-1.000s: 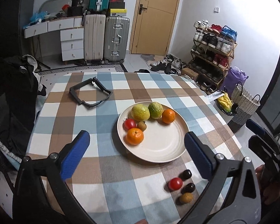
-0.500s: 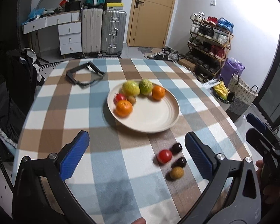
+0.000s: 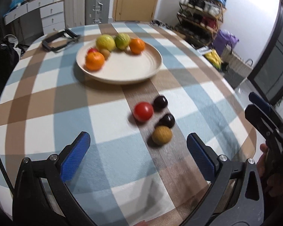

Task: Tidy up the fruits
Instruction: 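Withdraw both tools from the plate toward the remaining loose fruits, then grasp a brown round fruit with the left tool while the right tool grasps a dark plum, then carry the brown fruit and plum onto the cream plate and open both tools, then withdraw both tools toward the last tomato and plum on the cloth, then grasp the dark plum with the right tool while the left tool grasps the red tomato, then carry the tomato and plum onto the cream plate and open both tools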

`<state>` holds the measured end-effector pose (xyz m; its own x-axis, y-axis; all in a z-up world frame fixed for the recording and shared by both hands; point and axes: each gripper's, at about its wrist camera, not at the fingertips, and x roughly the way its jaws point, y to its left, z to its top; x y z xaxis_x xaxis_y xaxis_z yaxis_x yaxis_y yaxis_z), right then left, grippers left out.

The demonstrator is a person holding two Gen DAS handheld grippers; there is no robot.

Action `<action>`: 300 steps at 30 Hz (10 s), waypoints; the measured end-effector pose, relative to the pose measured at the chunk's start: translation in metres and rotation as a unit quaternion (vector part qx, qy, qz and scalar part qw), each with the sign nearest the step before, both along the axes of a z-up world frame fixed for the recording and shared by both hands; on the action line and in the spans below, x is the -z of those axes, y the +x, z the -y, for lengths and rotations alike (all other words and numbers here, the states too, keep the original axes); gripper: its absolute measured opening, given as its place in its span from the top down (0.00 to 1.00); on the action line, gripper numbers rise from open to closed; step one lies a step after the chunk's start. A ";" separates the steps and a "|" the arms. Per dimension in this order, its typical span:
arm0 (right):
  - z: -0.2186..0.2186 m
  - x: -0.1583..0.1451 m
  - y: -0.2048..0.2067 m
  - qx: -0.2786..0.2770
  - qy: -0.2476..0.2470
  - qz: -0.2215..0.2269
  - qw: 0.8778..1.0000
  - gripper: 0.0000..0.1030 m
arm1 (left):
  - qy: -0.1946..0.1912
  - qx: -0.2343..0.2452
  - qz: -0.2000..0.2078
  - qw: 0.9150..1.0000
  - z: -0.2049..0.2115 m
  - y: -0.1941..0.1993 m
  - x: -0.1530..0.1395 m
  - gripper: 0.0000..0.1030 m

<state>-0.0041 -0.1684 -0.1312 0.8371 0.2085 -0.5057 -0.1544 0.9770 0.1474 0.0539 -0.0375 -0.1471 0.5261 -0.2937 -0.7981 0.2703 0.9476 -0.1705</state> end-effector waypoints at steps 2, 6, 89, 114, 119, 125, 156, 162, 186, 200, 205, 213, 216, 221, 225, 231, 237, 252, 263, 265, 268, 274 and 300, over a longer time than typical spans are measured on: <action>0.003 0.006 -0.001 0.003 -0.002 -0.007 1.000 0.00 | 0.010 0.007 -0.005 1.000 0.008 0.000 0.006 0.01; 0.008 0.019 -0.002 0.011 -0.004 -0.023 1.000 0.00 | 0.021 0.020 -0.010 1.000 0.020 0.002 0.014 0.01; -0.065 0.054 0.081 -0.109 -0.008 -0.143 0.984 0.76 | -0.150 -0.019 0.031 0.988 -0.081 0.043 -0.019 0.78; -0.044 0.031 0.225 -0.123 0.007 -0.122 0.985 0.76 | -0.112 0.003 -0.016 0.994 -0.016 0.219 -0.004 0.78; -0.051 0.043 0.243 -0.135 0.002 -0.135 0.982 0.76 | -0.110 -0.006 -0.034 0.993 -0.019 0.238 0.011 0.78; -0.068 0.052 0.255 -0.164 0.008 -0.142 0.976 0.76 | -0.115 -0.009 -0.046 0.992 -0.022 0.249 0.023 0.78; -0.019 0.018 0.190 -0.094 0.050 -0.067 0.992 0.17 | -0.105 -0.013 0.024 0.994 -0.029 0.174 -0.036 0.45; -0.007 0.003 0.152 -0.067 0.049 -0.037 0.996 0.06 | -0.101 -0.025 0.048 0.993 -0.028 0.139 -0.055 0.22; -0.043 0.004 0.065 -0.078 -0.011 -0.015 0.997 0.00 | -0.051 -0.054 0.046 0.996 -0.034 0.025 -0.017 0.01; -0.052 0.046 0.089 -0.092 -0.003 -0.099 0.991 0.00 | -0.059 -0.082 0.012 0.995 -0.061 0.020 0.020 0.01; -0.051 0.051 0.100 -0.098 0.019 -0.120 0.988 0.04 | -0.066 -0.089 0.003 0.994 -0.068 0.024 0.024 0.01; -0.049 0.065 0.121 -0.083 0.023 -0.175 0.981 0.31 | -0.069 -0.098 -0.001 0.993 -0.079 0.030 0.022 0.01; -0.050 0.066 0.124 -0.085 0.020 -0.178 0.980 0.37 | -0.069 -0.105 -0.001 0.992 -0.083 0.032 0.020 0.01; -0.054 0.067 0.128 -0.101 0.026 -0.186 0.977 0.53 | -0.068 -0.108 -0.003 0.992 -0.082 0.033 0.019 0.01; -0.058 0.068 0.128 -0.119 0.036 -0.190 0.974 0.62 | -0.066 -0.107 -0.002 0.992 -0.081 0.031 0.018 0.01; -0.061 0.068 0.125 -0.133 0.050 -0.190 0.971 0.78 | -0.059 -0.102 0.000 0.993 -0.074 0.031 0.015 0.01; -0.042 0.065 0.122 -0.114 0.082 -0.178 0.974 0.78 | -0.041 -0.079 -0.004 0.996 -0.056 0.037 0.015 0.01; 0.019 0.045 0.100 -0.063 0.094 -0.131 0.985 0.78 | 0.005 0.002 -0.002 1.000 0.011 0.057 0.017 0.10; 0.029 0.044 0.099 -0.055 0.090 -0.127 0.986 0.78 | 0.008 0.015 -0.006 1.000 0.017 0.064 0.023 0.54; 0.027 0.044 0.101 -0.057 0.090 -0.127 0.986 0.78 | 0.000 0.023 -0.010 1.000 0.016 0.065 0.024 0.61; 0.026 0.044 0.102 -0.059 0.090 -0.128 0.986 0.78 | -0.012 0.033 -0.014 0.999 0.016 0.065 0.024 0.73; 0.023 0.043 0.105 -0.061 0.088 -0.131 0.986 0.78 | -0.009 0.043 -0.014 0.999 0.019 0.063 0.022 0.74; 0.002 0.019 0.160 -0.088 0.076 -0.111 0.987 0.78 | -0.062 0.042 0.020 0.997 0.001 0.116 -0.032 0.75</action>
<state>0.1558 -0.1704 -0.1503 0.6534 0.4285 -0.6240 -0.2666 0.9018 0.3401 0.1699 -0.0381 -0.1147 0.5256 -0.4332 -0.7322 0.3568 0.8935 -0.2726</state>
